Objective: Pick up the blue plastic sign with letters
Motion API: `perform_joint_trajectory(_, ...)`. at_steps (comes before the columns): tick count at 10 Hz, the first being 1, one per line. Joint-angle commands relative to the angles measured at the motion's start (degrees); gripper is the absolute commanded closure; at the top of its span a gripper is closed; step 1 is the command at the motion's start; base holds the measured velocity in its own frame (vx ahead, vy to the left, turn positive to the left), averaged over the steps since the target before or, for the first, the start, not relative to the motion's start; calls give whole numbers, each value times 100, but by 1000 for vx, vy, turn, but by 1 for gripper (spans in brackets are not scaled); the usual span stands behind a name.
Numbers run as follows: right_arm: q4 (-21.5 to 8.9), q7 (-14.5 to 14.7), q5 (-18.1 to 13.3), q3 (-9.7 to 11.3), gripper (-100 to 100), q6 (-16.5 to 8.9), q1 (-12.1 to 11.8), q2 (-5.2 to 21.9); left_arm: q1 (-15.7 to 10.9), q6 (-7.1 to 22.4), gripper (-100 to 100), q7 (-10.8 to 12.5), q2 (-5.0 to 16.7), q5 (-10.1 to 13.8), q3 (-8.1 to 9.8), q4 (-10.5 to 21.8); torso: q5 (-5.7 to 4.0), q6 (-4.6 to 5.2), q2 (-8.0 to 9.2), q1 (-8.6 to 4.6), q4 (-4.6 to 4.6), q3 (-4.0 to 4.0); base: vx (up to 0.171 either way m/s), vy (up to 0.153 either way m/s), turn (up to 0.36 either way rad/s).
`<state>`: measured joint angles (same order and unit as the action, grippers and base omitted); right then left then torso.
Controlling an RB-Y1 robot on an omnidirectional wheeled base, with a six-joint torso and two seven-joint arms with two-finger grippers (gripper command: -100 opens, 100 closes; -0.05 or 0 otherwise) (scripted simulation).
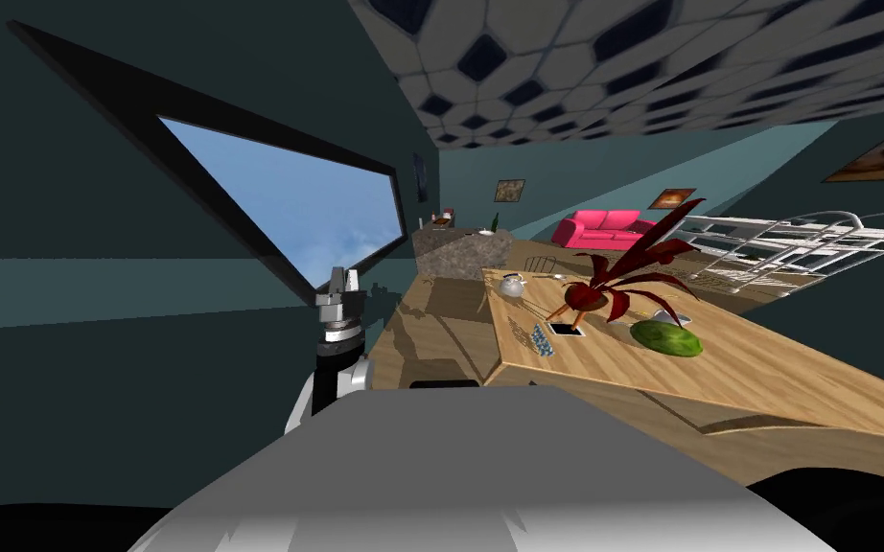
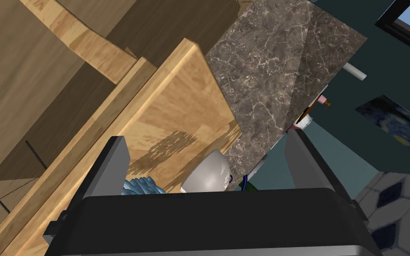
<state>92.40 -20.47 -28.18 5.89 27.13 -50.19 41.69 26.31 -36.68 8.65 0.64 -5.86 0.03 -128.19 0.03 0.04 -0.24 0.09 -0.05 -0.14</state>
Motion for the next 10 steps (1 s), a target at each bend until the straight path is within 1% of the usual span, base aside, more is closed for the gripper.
perform_joint_trajectory(1,-248,-88,-183,-21,-100,-66,-94,199,0,0,0,0,0,0,0,0,0,0,0,0,0,0,63,27,214)
perform_joint_trajectory(2,-358,-188,-335,-46,-100,-184,-213,373,-1,0,0,0,0,0,0,0,-1,-3,2,-1,1,2,111,21,288)
perform_joint_trajectory(3,-358,-188,-335,-46,-100,-184,-213,400,0,0,0,0,0,0,0,0,0,-3,-10,-3,-1,-5,92,5,86)
perform_joint_trajectory(4,-459,-286,-481,-75,-100,-304,-327,596,1,0,0,0,0,0,0,0,-1,1,-7,-5,-2,-4,94,19,164)
perform_joint_trajectory(6,-633,-475,-754,-139,-100,-549,-539,925,0,0,0,0,0,0,0,0,0,-2,-22,0,-4,-12,152,19,267)
perform_joint_trajectory(7,-633,-475,-754,-139,-100,-549,-539,973,0,0,0,0,0,0,0,0,-1,-4,-31,-4,-6,-18,107,-4,80)
perform_joint_trajectory(8,-706,-563,-879,-175,-100,-670,-636,1150,1,0,0,0,0,0,1,0,-1,1,-19,-5,-4,-11,87,1,94)
perform_joint_trajectory(10,-826,-727,-1106,-247,-100,-905,-811,1478,0,0,0,0,0,0,0,0,0,-5,-17,-3,-3,-9,127,5,221)
